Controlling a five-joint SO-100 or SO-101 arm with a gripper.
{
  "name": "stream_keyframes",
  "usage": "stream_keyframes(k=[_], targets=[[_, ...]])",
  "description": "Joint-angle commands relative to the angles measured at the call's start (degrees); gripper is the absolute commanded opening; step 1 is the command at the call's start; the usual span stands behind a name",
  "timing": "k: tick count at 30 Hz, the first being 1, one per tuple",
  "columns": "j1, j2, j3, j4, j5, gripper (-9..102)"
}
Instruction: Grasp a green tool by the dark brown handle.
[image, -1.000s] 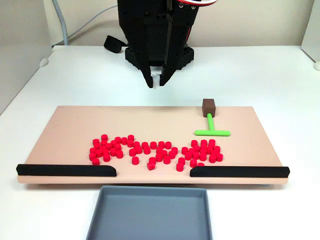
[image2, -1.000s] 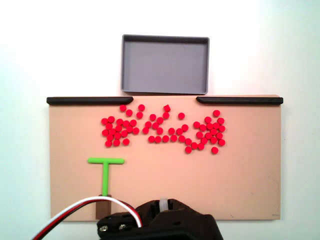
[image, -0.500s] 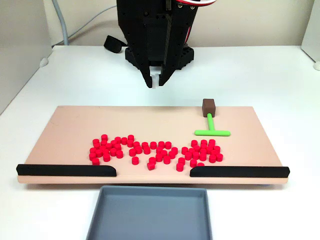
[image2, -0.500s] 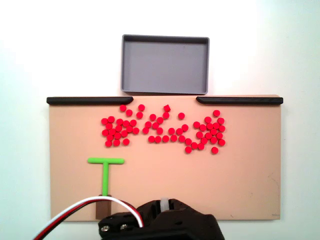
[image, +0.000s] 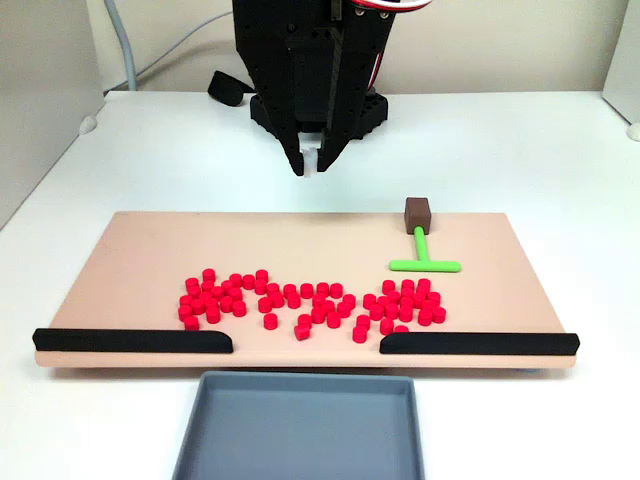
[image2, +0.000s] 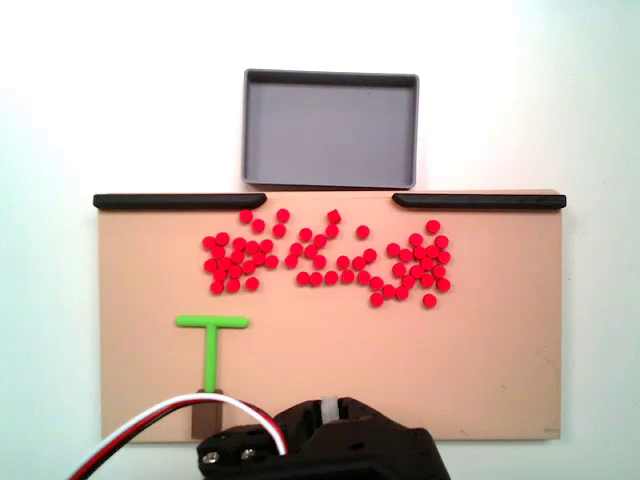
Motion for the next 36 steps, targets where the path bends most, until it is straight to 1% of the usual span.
stream_keyframes(k=[1,14,30,36], targets=[[-0.1,1.1,-1.5,-0.4,-0.1,0],[-4.8,0.4,-1.5,-0.4,4.1,1],[-15.0,4.7,3.7,0.2,21.9,0],[-17.0,3.6,3.7,0.2,22.5,1]])
